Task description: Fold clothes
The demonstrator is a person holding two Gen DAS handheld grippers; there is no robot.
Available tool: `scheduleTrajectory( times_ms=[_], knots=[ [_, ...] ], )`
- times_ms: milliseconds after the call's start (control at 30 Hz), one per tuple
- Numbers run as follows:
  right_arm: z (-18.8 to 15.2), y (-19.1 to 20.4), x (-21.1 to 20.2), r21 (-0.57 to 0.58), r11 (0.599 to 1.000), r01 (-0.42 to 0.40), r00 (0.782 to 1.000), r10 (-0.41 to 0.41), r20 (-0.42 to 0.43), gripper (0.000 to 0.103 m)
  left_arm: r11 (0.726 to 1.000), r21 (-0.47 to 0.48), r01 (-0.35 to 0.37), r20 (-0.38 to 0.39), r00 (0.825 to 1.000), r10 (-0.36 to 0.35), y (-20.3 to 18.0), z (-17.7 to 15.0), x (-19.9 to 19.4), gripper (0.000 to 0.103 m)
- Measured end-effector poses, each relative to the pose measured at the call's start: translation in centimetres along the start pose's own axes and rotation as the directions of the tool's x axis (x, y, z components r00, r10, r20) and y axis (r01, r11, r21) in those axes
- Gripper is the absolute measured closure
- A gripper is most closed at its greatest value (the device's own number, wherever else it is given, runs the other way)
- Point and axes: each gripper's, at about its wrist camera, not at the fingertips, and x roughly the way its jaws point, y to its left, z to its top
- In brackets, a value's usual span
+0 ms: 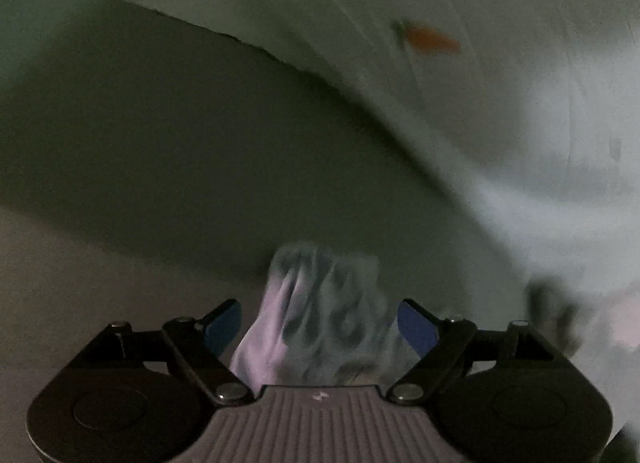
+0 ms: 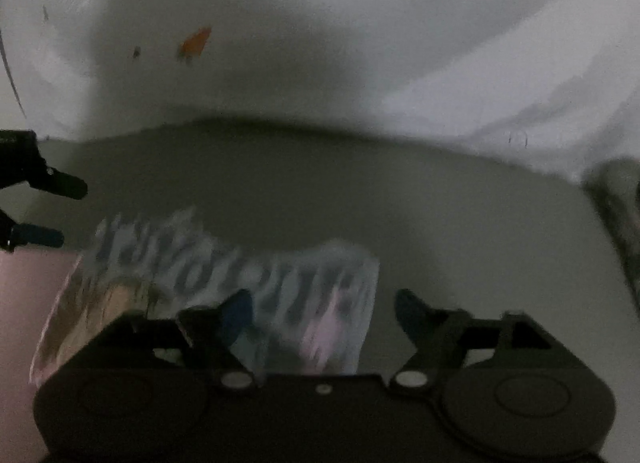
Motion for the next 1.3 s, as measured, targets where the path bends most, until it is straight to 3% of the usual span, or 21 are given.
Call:
scheduleTrajectory(
  times_ms=[100,200,333,567,867,1033,1167,1233,1300],
  knots=[
    [-2.2,-0.1,0.1,0.101,0.995,-0.013,0.998,0.019,-0.063,0.021,0.991,0.113,-0.064,-0.024,0.997,0.067,-0.6,-2.5,0.7,0.017],
    [-4.1,-0.3,0.1,0.183,0.983,-0.031,0.995,0.047,-0.086,0.018,0.978,0.193,-0.085,-0.027,0.995,0.091,-0.9,-4.1,1.2,0.015],
    [-4.8,-0.5,0.5,0.195,0.981,-0.017,0.996,0.032,-0.077,0.004,0.973,0.219,-0.074,-0.044,0.995,0.086,-0.6,-4.4,2.5,0.014],
    [-4.3,-1.9,2.1,0.216,0.976,-0.039,0.998,0.048,-0.035,0.004,0.956,0.285,-0.064,-0.035,0.996,0.078,-1.1,-3.4,4.6,0.002],
    [-2.2,-3.2,6.2,0.243,0.963,-0.117,0.993,0.12,0.003,0.006,0.927,0.369,-0.066,0.052,0.997,0.05,-1.8,-1.9,6.6,0.0],
    [-1.2,-2.7,7.6,0.192,0.969,-0.154,0.988,0.151,0.032,0.006,0.899,0.433,-0.063,0.132,0.991,0.005,-2.3,-2.4,7.8,0.0],
    [-0.3,-1.2,8.2,0.122,0.979,-0.162,0.987,0.16,0.028,0.018,0.882,0.466,-0.062,0.149,0.989,-0.009,-3.5,-2.9,8.7,0.001],
    [-0.1,-0.4,8.1,0.084,0.981,-0.172,0.985,0.171,0.025,0.036,0.88,0.472,-0.048,0.134,0.991,-0.019,-3.8,-2.9,8.6,0.001],
    [-0.1,0.1,7.8,0.06,0.985,-0.165,0.986,0.163,0.025,0.044,0.885,0.462,-0.056,0.142,0.99,-0.012,-3.9,-3.0,8.4,0.008]
  ],
)
